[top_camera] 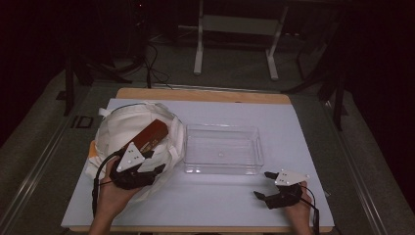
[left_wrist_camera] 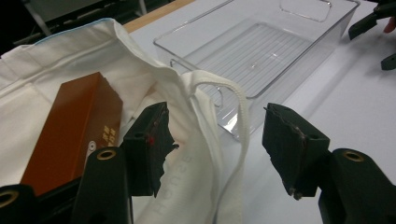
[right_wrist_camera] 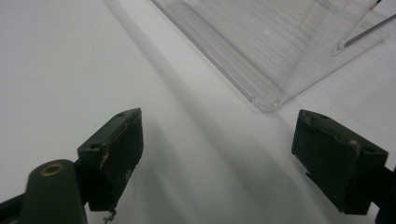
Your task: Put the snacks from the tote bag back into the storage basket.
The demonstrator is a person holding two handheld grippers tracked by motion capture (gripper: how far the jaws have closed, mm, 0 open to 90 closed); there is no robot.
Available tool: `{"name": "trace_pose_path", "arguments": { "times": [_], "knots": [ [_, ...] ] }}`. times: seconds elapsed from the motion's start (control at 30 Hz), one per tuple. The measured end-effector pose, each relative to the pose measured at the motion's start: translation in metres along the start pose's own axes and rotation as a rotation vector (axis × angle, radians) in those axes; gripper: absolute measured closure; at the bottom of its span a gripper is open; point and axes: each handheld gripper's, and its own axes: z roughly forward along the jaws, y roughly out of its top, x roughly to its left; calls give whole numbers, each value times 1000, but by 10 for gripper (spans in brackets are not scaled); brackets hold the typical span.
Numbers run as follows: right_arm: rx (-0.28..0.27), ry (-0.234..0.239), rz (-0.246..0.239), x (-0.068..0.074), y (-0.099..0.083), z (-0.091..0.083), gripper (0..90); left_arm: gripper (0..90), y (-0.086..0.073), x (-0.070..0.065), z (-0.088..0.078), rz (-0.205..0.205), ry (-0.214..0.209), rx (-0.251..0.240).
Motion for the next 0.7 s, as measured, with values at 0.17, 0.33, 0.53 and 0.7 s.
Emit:
{"name": "trace_pose_path", "arguments": {
  "times": [0.17, 0.33, 0.53, 0.7],
  "knots": [
    [0, 0, -2, 0, 0, 0, 167, 418, 1, 5, -1, 3, 9, 10],
    [1, -1, -3, 0, 0, 0, 167, 418, 1, 11, -2, -2, 21, 23],
    [3, -1, -1, 0, 0, 0, 167, 417, 2, 17, -6, 3, 36, 40],
    [3, -1, -2, 0, 0, 0, 167, 417, 3, 21, -9, 0, 47, 51]
  ]
}}
